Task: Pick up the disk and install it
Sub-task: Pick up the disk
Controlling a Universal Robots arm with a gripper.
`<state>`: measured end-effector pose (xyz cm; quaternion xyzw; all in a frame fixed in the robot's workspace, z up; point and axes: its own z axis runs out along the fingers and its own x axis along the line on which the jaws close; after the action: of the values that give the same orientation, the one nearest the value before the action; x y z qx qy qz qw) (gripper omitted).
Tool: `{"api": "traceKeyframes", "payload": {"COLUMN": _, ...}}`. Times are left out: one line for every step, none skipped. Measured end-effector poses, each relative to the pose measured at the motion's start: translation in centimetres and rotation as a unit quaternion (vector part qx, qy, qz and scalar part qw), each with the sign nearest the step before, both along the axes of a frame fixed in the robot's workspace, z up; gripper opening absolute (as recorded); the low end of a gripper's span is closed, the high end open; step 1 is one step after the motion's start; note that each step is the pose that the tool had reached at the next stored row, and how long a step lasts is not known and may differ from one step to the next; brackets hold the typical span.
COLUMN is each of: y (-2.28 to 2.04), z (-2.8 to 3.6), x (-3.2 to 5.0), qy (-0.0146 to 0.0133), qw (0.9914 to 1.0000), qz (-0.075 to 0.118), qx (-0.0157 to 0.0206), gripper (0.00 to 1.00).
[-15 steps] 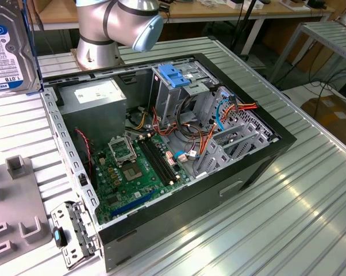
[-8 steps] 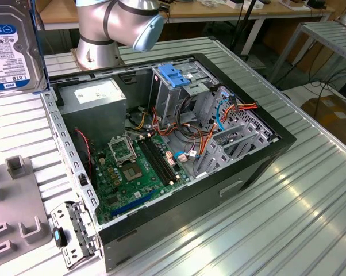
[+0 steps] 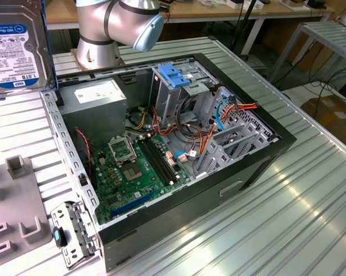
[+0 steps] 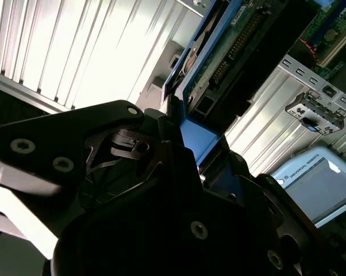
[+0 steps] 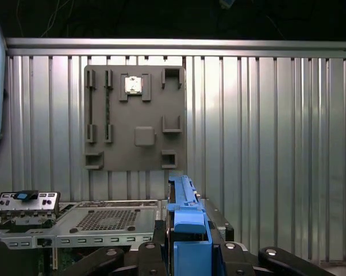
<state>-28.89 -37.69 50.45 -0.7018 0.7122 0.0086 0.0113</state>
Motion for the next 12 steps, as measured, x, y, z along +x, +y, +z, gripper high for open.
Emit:
{"api": "traceKeyframes", "payload": {"y": 0.0, "z": -0.01, "x": 0.2, "qy": -0.0001, "qw": 1.0, "qz": 0.0, "qx": 0.0001, "gripper": 0.37}}
{"api": "traceKeyframes", "payload": {"y": -0.01, "z": -0.01, "x": 0.35, "qy": -0.0001, "qw": 1.0, "qz": 0.0, "qx": 0.0, "gripper": 0.37}}
{"api": "traceKeyframes", "payload": {"y": -0.01, "z": 0.0, "x": 0.48, "qy": 0.0, "qw": 1.0, "qz": 0.0, "qx": 0.0, "gripper": 0.37}}
{"api": "traceKeyframes", "payload": {"y": -0.01, "z": -0.01, "x": 0.73, "qy": 0.0, "qw": 1.0, "qz": 0.0, "qx": 0.0001, "gripper": 0.37}}
{"api": "traceKeyframes", "payload": {"y": -0.02, "z": 0.0, "x": 0.83, "qy": 0.0, "qw": 1.0, "qz": 0.0, "qx": 0.0, "gripper": 0.37}}
{"api": "traceKeyframes", "payload": {"y": -0.02, "z": -0.01, "x": 0.96, "qy": 0.0, "qw": 1.0, "qz": 0.0, "qx": 0.0, "gripper": 0.37}}
{"api": "traceKeyframes", "payload": {"y": -0.03, "z": 0.0, "x": 1.14, "qy": 0.0, "qw": 1.0, "qz": 0.0, "qx": 0.0, "gripper": 0.37}}
{"api": "traceKeyframes", "payload": {"y": -0.03, "z": 0.0, "x": 1.27, "qy": 0.0, "qw": 1.0, "qz": 0.0, "qx": 0.0, "gripper": 0.37}}
{"api": "traceKeyframes", "payload": {"y": -0.04, "z": 0.0, "x": 1.42, "qy": 0.0, "qw": 1.0, "qz": 0.0, "qx": 0.0, "gripper": 0.37}}
{"api": "traceKeyframes", "payload": {"y": -0.04, "z": -0.01, "x": 1.55, "qy": 0.0, "qw": 1.0, "qz": 0.0, "qx": 0.0, "gripper": 0.37}}
{"api": "traceKeyframes", "payload": {"y": -0.04, "z": -0.01, "x": 1.69, "qy": -0.0001, "qw": 1.0, "qz": 0.0, "qx": 0.0, "gripper": 0.37}}
{"api": "traceKeyframes", "payload": {"y": -0.04, "z": 0.0, "x": 1.81, "qy": 0.0, "qw": 1.0, "qz": 0.0, "qx": 0.0, "gripper": 0.37}}
